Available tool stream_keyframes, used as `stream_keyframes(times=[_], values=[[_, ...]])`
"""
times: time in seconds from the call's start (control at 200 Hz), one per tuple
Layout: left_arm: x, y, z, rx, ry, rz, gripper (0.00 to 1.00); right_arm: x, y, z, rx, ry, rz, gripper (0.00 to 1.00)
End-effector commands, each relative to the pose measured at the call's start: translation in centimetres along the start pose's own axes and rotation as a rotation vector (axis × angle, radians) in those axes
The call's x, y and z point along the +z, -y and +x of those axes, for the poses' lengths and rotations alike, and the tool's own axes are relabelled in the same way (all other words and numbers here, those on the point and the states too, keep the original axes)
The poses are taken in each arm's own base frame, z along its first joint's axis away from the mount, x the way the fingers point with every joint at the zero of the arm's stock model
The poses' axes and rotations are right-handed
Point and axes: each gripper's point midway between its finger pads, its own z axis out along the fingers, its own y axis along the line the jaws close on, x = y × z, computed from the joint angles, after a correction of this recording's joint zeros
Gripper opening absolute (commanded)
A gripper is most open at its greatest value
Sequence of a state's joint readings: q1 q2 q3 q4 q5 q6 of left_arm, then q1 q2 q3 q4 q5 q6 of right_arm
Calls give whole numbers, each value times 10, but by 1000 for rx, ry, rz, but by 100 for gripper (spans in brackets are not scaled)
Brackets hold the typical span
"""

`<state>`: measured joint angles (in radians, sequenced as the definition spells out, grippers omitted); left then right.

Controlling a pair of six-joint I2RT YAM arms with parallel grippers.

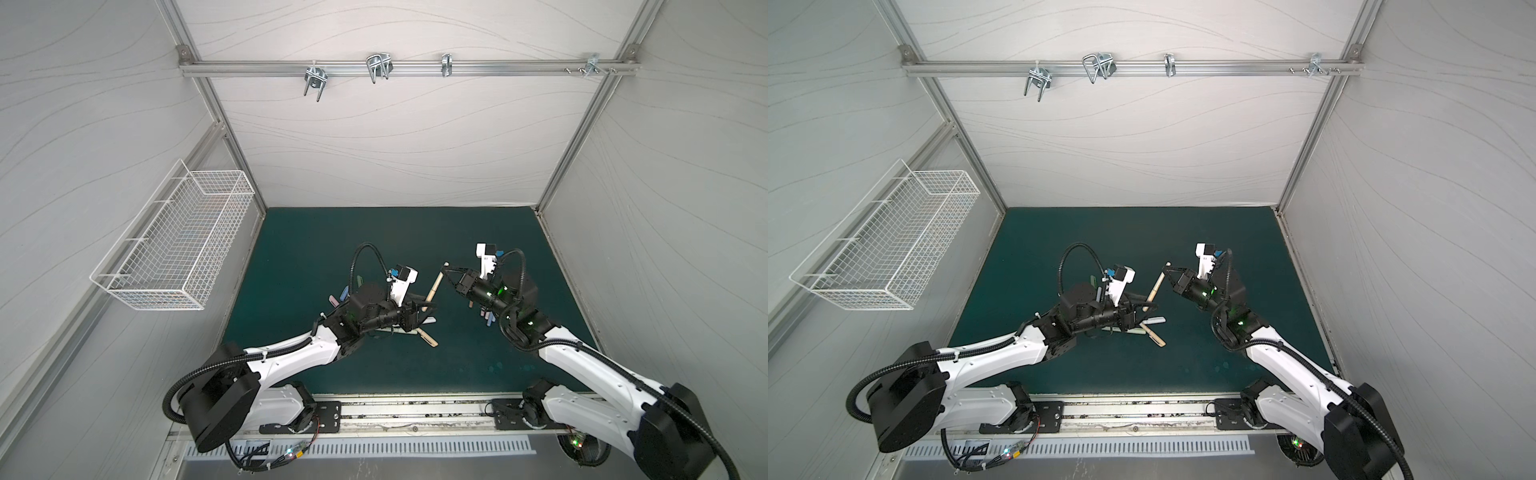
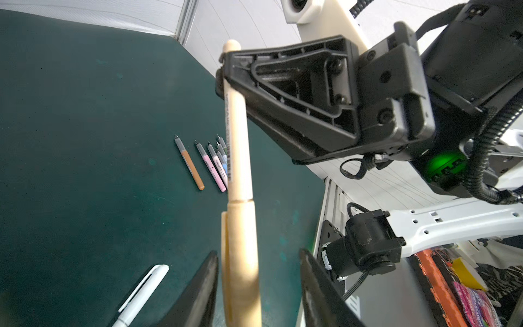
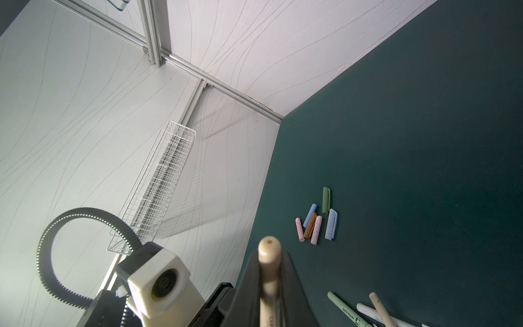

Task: Open the pen caps
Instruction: 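Close the left gripper on the beige pen's lower end below the right gripper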

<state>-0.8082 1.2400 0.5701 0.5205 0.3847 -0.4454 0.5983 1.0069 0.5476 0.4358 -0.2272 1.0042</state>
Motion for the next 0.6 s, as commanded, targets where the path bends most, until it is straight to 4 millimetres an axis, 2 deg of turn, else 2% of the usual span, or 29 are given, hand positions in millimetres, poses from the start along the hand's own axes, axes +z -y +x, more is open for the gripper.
stream_keyframes(times=[0.0, 0.18, 0.37, 0.405, 0.475, 0.535, 0.565, 0.595], values=[[-3, 17, -30, 54, 74, 27, 43, 1, -10, -5, 18, 34, -33, 0], [-2, 15, -29, 55, 72, 18, 34, 5, -12, 0, 21, 17, -42, 0], [-4, 8, -29, 58, 68, -32, 16, 4, -12, 1, 10, 15, -33, 0], [-6, 6, -30, 59, 75, -47, 13, 4, -11, 1, 0, 17, -24, 4], [-10, 0, -31, 58, 89, -83, 5, 1, -9, -2, -30, 26, 5, 19], [-13, -3, -30, 62, 91, -105, 4, -5, -8, -8, -84, 35, 35, 36], [-15, -4, -33, 65, 99, -117, 3, -9, -6, -10, -119, 36, 59, 41], [-17, -10, -27, 56, 72, -150, 3, -13, -6, -16, -160, 44, 81, 46]])
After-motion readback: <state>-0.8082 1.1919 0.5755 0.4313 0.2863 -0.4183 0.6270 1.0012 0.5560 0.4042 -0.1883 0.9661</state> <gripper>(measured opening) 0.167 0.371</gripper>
